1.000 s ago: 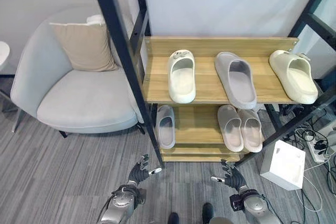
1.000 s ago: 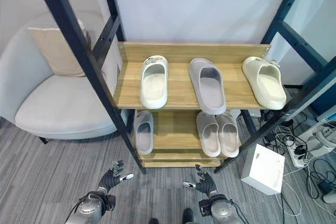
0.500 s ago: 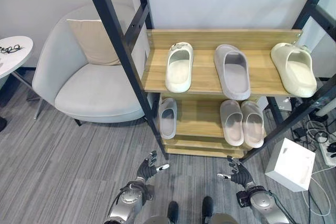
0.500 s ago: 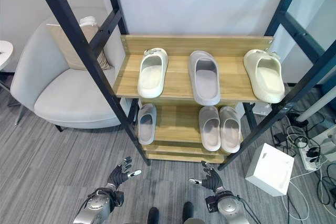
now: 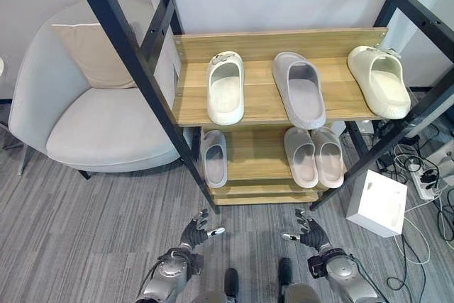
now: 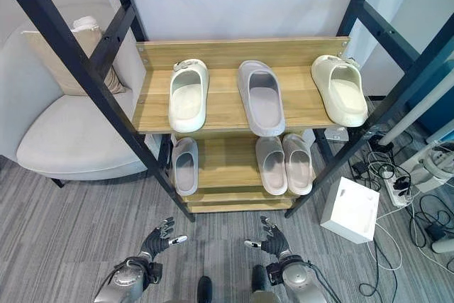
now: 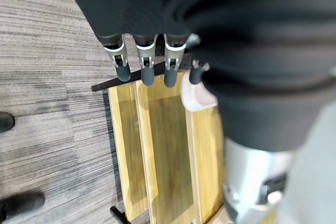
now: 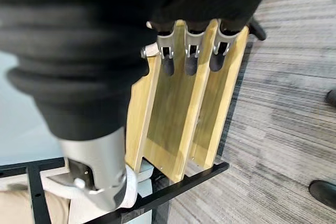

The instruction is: Arrange the slippers neatly on the shoe rack.

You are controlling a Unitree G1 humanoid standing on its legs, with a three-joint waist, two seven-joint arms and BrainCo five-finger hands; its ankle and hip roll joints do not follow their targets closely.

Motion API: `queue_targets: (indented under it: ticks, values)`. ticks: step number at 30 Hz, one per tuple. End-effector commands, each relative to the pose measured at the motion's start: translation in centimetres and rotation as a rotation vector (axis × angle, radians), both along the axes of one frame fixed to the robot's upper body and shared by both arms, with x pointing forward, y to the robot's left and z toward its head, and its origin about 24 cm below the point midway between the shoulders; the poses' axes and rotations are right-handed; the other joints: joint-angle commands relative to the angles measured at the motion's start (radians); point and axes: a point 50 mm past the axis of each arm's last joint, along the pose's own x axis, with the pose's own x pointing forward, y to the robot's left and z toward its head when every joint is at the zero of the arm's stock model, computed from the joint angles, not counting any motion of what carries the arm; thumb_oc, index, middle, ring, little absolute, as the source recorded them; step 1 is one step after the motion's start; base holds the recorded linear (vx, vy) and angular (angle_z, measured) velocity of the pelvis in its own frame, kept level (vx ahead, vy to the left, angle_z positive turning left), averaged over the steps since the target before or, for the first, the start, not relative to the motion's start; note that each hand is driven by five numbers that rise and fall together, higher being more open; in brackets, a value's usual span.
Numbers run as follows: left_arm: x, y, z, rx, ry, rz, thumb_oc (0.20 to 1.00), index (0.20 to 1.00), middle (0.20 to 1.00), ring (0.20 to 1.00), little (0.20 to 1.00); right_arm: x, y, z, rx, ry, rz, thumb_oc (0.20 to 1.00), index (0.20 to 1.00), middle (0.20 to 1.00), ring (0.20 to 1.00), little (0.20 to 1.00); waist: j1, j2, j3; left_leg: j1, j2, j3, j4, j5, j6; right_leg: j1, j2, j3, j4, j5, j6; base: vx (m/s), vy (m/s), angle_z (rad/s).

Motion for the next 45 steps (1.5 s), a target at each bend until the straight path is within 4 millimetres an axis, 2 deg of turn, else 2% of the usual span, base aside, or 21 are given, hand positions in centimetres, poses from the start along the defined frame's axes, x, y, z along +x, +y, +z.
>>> queue_targets:
  ticks: [1,4,6,10,14,15,22,23,24,26,27,28,29,33,36,41,45]
  values:
    - [1.6,-0.4,1.0,-0.009,-0.079,0.007,1.0,1.0,1.0,1.0,1.0,1.2,0.5,1.9,-0.004,-0.111,0.055,1.0,1.0,1.0,1.0,1.0,0.001,-0.014,-0.028,0.033,0.012,-0.045,0.008,-0.182,-0.001,0.046,0.046,-0.006,0.062,-0.207,-0.012,0.02,-0.062,-0.05]
    - [1.6,-0.9,0.9,-0.021,-0.076,0.007,1.0,1.0,1.0,1.0,1.0,1.3,-0.2,2.2,-0.095,-0.141,0.072,1.0,1.0,1.0,1.0,1.0,-0.006,-0.018,-0.034,0.047,0.023,-0.054,-0.008,-0.174,-0.011,0.074,0.06,-0.013,0.031,-0.214,-0.021,0.05,-0.173,-0.01]
    - [1.9,-1.3,1.3,-0.026,-0.095,0.012,1.0,1.0,1.0,1.0,1.0,1.7,-0.8,3.4,-0.186,-0.217,0.08,1.0,1.0,1.0,1.0,1.0,-0.012,-0.018,-0.033,0.054,0.028,-0.055,-0.008,-0.175,-0.014,0.086,0.069,-0.005,0.019,-0.22,-0.027,0.02,-0.081,-0.04]
    - [2.3,-2.4,2.1,-0.033,-0.152,0.005,1.0,1.0,1.0,1.0,1.0,2.7,-2.4,7.4,-0.492,-0.475,0.115,1.0,1.0,1.0,1.0,1.0,-0.03,-0.013,-0.03,0.068,0.038,-0.049,-0.008,-0.178,-0.017,0.104,0.082,0.008,0.001,-0.23,-0.033,0.01,-0.054,-0.03]
    - [1.8,-3.0,2.1,-0.009,-0.165,-0.016,1.0,1.0,1.0,1.0,1.0,1.8,-3.0,13.1,-0.746,-0.822,0.107,1.0,1.0,1.0,1.0,1.0,-0.057,-0.005,-0.033,0.079,0.049,-0.036,-0.008,-0.184,-0.022,0.11,0.094,0.026,0.001,-0.246,-0.04,0.0,-0.032,-0.06]
    - [1.8,-3.0,2.0,-0.009,-0.165,-0.016,1.0,1.0,1.0,1.0,1.0,1.8,-3.1,13.1,-0.747,-0.821,0.107,1.0,1.0,1.0,1.0,1.0,-0.056,-0.005,-0.033,0.08,0.049,-0.035,-0.008,-0.184,-0.022,0.11,0.095,0.026,0.001,-0.246,-0.04,-0.01,-0.02,-0.07]
    - [1.1,-3.1,1.7,0.032,-0.162,-0.031,1.0,1.0,1.0,1.0,1.0,1.6,-1.8,18.6,-0.855,-1.175,0.048,1.0,1.0,1.0,1.0,1.0,-0.057,0.002,-0.051,0.092,0.056,-0.029,-0.008,-0.195,-0.028,0.119,0.103,0.032,0.001,-0.26,-0.042,0.0,-0.003,-0.06]
    - [1.1,-3.3,1.8,0.022,-0.166,-0.037,1.0,1.0,1.0,1.0,1.0,2.5,-1.6,20.0,-0.855,-1.247,0.017,1.0,1.0,1.0,1.0,1.0,-0.048,0.001,-0.056,0.095,0.056,-0.032,-0.008,-0.196,-0.028,0.122,0.104,0.031,0.001,-0.259,-0.041,0.0,0.0,0.0]
    - [1.1,-3.2,1.8,0.023,-0.168,-0.037,1.0,1.0,1.0,1.0,1.0,2.6,-1.6,20.0,-0.854,-1.248,0.016,1.0,1.0,1.0,1.0,1.0,-0.049,0.0,-0.054,0.093,0.055,-0.032,-0.008,-0.192,-0.027,0.12,0.103,0.03,0.001,-0.256,-0.042,0.0,0.0,0.0]
    - [1.0,-3.2,1.8,0.005,-0.162,-0.035,1.0,1.0,1.0,1.0,1.0,4.8,-2.1,22.6,-0.849,-1.33,-0.069,1.0,1.0,1.0,1.0,1.0,-0.029,-0.005,-0.064,0.096,0.053,-0.041,-0.008,-0.195,-0.026,0.123,0.104,0.032,0.001,-0.255,-0.041,0.01,0.032,-0.01]
    - [1.1,-3.2,1.8,0.005,-0.164,-0.034,1.0,1.0,1.0,1.0,1.0,4.9,-2.1,22.6,-0.848,-1.332,-0.07,1.0,1.0,1.0,1.0,1.0,-0.03,-0.006,-0.062,0.093,0.051,-0.041,-0.008,-0.19,-0.025,0.12,0.103,0.032,0.001,-0.251,-0.041,0.01,0.053,0.0]
    - [1.0,-3.0,1.9,-0.012,-0.161,-0.028,1.0,1.0,1.0,1.0,1.0,6.7,-2.6,24.3,-0.832,-1.358,-0.136,1.0,1.0,1.0,1.0,1.0,-0.011,-0.01,-0.065,0.094,0.049,-0.048,-0.008,-0.194,-0.024,0.122,0.104,0.032,0.001,-0.249,-0.042,-0.01,0.032,0.01]
    - [1.1,-3.0,1.9,-0.012,-0.163,-0.027,1.0,1.0,1.0,1.0,1.0,6.8,-2.6,24.3,-0.83,-1.36,-0.137,1.0,1.0,1.0,1.0,1.0,-0.012,-0.011,-0.062,0.091,0.048,-0.049,-0.008,-0.189,-0.023,0.119,0.103,0.032,0.001,-0.246,-0.042,0.0,0.039,0.03]
    - [0.4,-2.3,1.4,-0.037,-0.118,-0.023,1.0,1.0,1.0,1.0,1.0,10.5,-3.5,27.6,-0.787,-1.355,-0.213,1.0,1.0,1.0,1.0,1.0,0.036,-0.031,-0.056,0.08,0.043,-0.075,-0.008,-0.189,-0.023,0.117,0.104,0.019,0.005,-0.242,-0.045,0.01,0.03,0.06]
    - [0.2,-2.1,1.2,-0.036,-0.104,-0.023,1.0,1.0,1.0,1.0,1.0,11.3,-3.6,28.4,-0.792,-1.364,-0.219,1.0,1.0,1.0,1.0,1.0,0.044,-0.036,-0.053,0.07,0.039,-0.083,-0.008,-0.182,-0.023,0.113,0.101,0.012,0.002,-0.237,-0.045,0.0,0.022,0.17]
    - [-1.1,-1.0,0.2,-0.032,-0.042,-0.036,1.0,1.0,1.0,1.0,1.0,14.1,-4.0,32.2,-0.845,-1.367,-0.223,1.0,1.0,1.0,1.0,1.0,0.107,-0.058,-0.042,0.053,0.033,-0.11,-0.005,-0.182,-0.025,0.109,0.1,-0.014,0.001,-0.24,-0.044,0.05,0.02,0.15]
    - [-1.1,-0.9,0.3,-0.03,-0.039,-0.049,1.0,1.0,1.0,1.0,1.0,15.1,-3.9,33.5,-0.822,-1.362,-0.226,1.0,1.0,1.0,1.0,1.0,0.12,-0.064,-0.035,0.04,0.027,-0.116,-0.005,-0.174,-0.024,0.101,0.095,-0.023,0.001,-0.236,-0.041,0.02,0.022,0.11]
